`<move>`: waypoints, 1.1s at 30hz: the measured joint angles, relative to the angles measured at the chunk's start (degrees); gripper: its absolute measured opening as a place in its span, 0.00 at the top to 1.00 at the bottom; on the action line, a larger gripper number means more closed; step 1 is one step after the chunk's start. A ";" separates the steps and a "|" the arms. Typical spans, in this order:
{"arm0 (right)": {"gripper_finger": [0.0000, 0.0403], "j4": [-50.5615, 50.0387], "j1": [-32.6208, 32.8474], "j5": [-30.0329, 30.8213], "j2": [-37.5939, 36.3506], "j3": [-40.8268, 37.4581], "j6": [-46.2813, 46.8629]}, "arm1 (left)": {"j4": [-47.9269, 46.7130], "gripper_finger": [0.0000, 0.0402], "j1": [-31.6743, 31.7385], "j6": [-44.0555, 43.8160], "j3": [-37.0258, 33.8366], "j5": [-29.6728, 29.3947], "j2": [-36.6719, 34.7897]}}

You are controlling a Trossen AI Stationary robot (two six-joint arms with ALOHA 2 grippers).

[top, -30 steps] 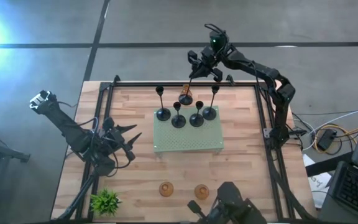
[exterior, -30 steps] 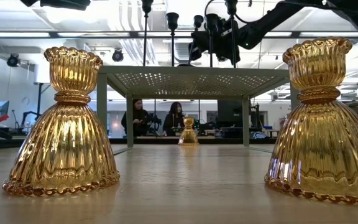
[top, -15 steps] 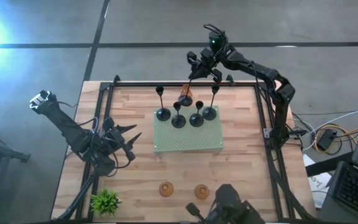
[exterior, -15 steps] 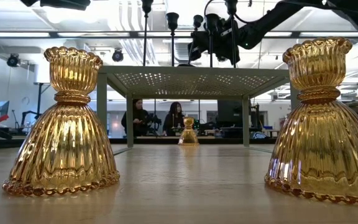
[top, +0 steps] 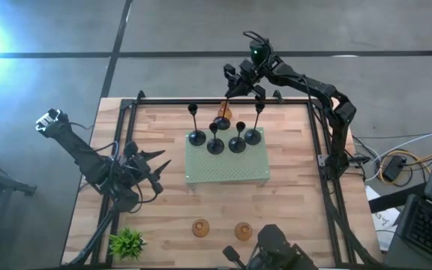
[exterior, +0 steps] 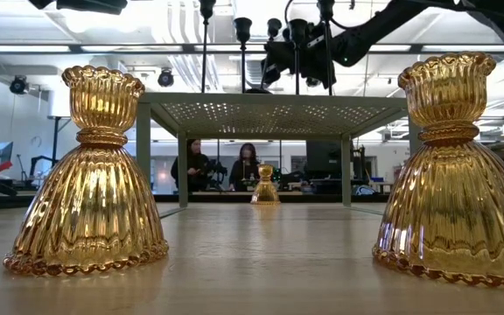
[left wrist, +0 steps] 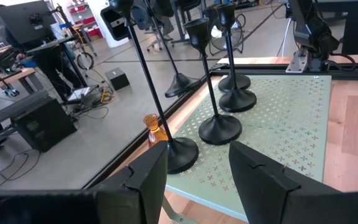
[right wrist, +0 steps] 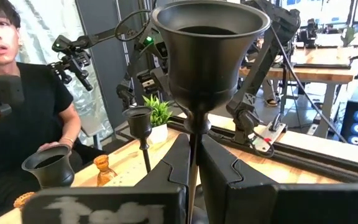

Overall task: Pick & Place candle stick holders
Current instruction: Put the large black candle holder on the shelf

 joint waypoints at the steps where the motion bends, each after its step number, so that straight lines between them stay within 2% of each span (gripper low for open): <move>1: 0.97 -1.03 0.00 0.10 -0.01 0.00 -0.76 | 0.02 0.56 0.00 0.00 0.00 0.00 0.00; 8: 0.97 -10.84 -0.04 2.99 -0.11 0.00 -8.22 | 0.00 0.56 0.04 -0.01 0.00 -0.01 0.00; 17: 0.97 -28.44 0.15 10.25 -3.14 0.00 -26.89 | 0.00 0.56 0.04 0.00 0.00 -0.02 0.00; 24: 0.97 -28.37 0.62 11.07 -3.61 0.00 -27.03 | 0.01 0.56 0.02 0.00 0.00 -0.02 0.00; 29: 0.97 -28.35 2.54 15.53 -3.63 0.00 -27.24 | 0.00 0.56 0.02 -0.02 0.00 -0.02 0.00; 33: 0.97 -28.31 2.50 15.50 -3.68 0.00 -27.27 | 0.00 0.56 0.02 -0.01 0.00 -0.01 0.00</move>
